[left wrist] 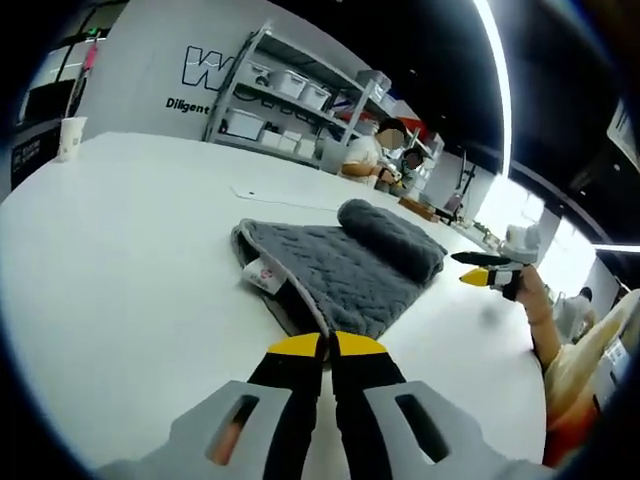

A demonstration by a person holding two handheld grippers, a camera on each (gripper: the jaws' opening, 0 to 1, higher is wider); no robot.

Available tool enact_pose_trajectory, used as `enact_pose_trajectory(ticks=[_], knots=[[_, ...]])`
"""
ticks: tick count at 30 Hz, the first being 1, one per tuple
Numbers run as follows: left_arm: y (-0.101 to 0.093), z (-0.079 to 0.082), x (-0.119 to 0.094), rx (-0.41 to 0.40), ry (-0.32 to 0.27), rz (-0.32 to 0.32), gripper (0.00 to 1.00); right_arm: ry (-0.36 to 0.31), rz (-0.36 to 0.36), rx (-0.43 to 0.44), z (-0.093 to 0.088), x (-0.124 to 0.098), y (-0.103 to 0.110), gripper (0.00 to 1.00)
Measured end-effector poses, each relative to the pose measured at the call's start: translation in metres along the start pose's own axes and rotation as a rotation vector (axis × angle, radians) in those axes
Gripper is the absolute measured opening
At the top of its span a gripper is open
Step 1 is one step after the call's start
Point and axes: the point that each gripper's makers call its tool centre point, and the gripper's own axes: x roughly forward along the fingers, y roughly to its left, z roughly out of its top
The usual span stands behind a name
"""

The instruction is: Open the folded towel by lifting each exposed corner and separating the folded layers until the towel lies flat within the target outline without major curled edges

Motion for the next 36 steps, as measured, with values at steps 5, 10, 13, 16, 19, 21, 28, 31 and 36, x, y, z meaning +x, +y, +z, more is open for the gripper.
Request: enact_pose_trajectory(ticks=[5, 10, 13, 16, 19, 21, 28, 31, 36], knots=[[0.002, 0.001, -0.001, 0.014, -0.006, 0.009, 0.02, -0.001, -0.001, -0.001, 0.001, 0.0, -0.003, 0.95], [0.004, 0.006, -0.006, -0.022, -0.019, -0.004, 0.02, 0.003, 0.003, -0.005, 0.0, -0.001, 0.0, 0.95], [0.007, 0.004, -0.008, -0.018, -0.007, 0.004, 0.02, 0.004, 0.006, -0.01, 0.0, -0.001, 0.001, 0.95], [0.011, 0.002, -0.008, -0.004, 0.01, 0.019, 0.02, 0.009, 0.01, -0.015, -0.001, -0.001, 0.002, 0.95], [0.013, 0.001, -0.009, -0.013, 0.013, 0.015, 0.02, 0.009, 0.013, -0.02, 0.0, -0.002, 0.004, 0.95], [0.016, 0.002, -0.012, -0.018, 0.014, 0.016, 0.02, 0.007, 0.015, -0.019, 0.0, -0.002, 0.003, 0.95], [0.029, 0.005, -0.022, -0.007, 0.019, 0.055, 0.02, 0.005, 0.019, -0.024, 0.001, -0.003, 0.005, 0.95], [0.031, 0.003, -0.026, -0.026, 0.028, 0.039, 0.02, 0.008, 0.019, -0.028, 0.0, -0.003, 0.006, 0.95], [0.034, 0.001, -0.032, -0.032, 0.039, 0.038, 0.02, 0.022, 0.02, -0.038, -0.002, -0.002, 0.007, 0.96]])
